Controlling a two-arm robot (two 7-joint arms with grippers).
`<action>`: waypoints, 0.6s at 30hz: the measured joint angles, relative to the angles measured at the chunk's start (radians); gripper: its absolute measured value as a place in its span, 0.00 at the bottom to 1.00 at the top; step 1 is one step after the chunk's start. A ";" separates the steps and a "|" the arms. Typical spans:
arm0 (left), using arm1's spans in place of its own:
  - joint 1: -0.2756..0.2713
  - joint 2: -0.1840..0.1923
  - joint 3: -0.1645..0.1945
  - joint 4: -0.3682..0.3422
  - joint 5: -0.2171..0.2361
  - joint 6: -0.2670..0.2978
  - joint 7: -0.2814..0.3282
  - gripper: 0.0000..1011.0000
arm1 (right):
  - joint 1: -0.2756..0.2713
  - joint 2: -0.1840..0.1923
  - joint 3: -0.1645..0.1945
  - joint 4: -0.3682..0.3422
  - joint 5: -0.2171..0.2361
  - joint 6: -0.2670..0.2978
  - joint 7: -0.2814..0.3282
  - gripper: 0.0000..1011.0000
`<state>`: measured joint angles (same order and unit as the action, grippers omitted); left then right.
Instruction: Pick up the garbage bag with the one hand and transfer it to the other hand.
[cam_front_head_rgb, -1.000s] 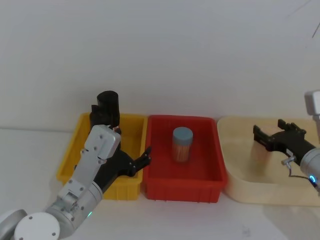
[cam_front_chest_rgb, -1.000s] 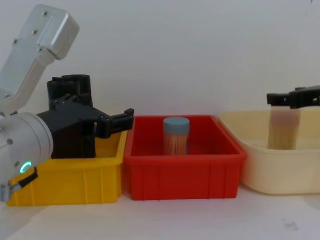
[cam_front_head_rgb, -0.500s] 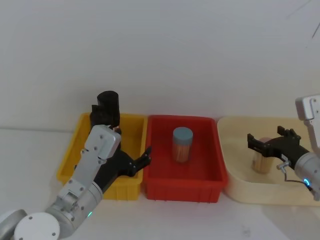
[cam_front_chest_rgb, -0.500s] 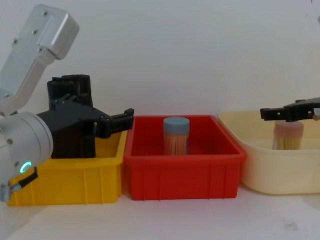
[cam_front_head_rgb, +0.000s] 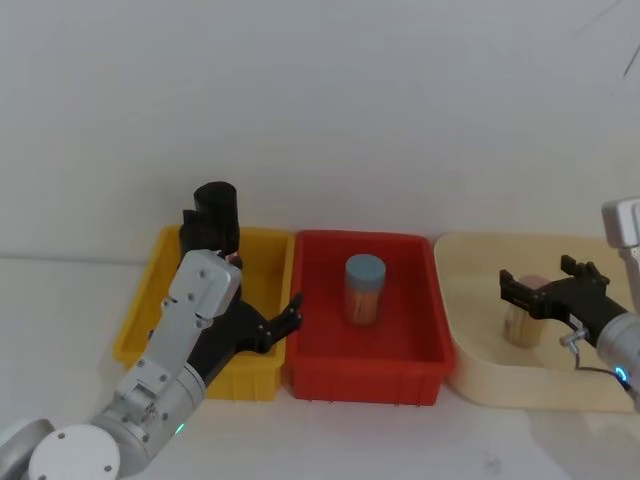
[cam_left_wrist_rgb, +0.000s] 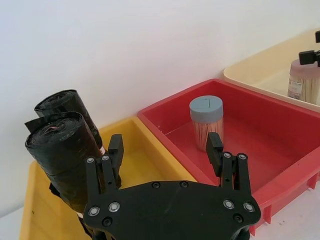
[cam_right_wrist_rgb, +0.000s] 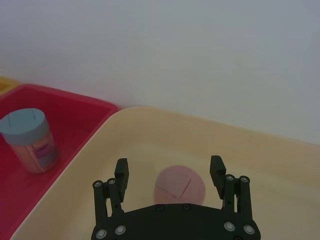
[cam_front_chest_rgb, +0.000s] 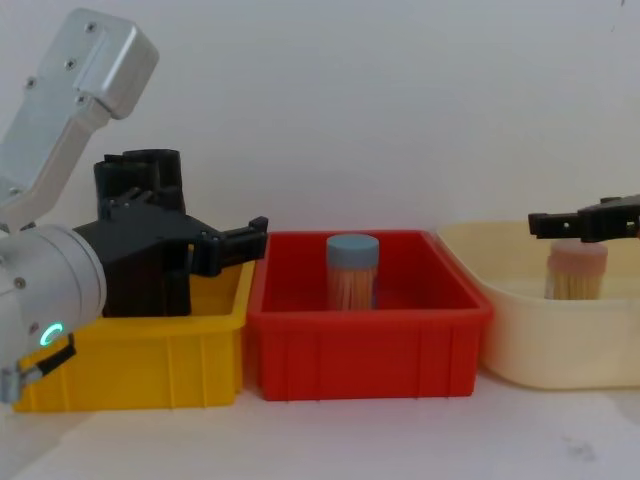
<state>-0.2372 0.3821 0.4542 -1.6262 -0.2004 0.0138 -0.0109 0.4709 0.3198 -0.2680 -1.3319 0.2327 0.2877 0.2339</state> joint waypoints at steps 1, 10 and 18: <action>0.000 0.000 0.000 0.000 0.000 0.000 0.000 0.99 | -0.010 0.001 0.005 -0.012 0.003 -0.001 -0.002 0.99; -0.001 0.007 0.000 -0.004 -0.001 0.004 -0.017 0.99 | -0.045 0.007 0.025 -0.058 0.014 -0.004 -0.005 0.99; 0.000 0.036 -0.004 -0.044 -0.027 0.039 -0.077 0.99 | -0.063 0.009 0.033 -0.080 0.018 -0.005 -0.007 0.99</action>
<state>-0.2375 0.4180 0.4502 -1.6702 -0.2276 0.0524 -0.0875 0.4079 0.3289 -0.2346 -1.4122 0.2512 0.2828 0.2268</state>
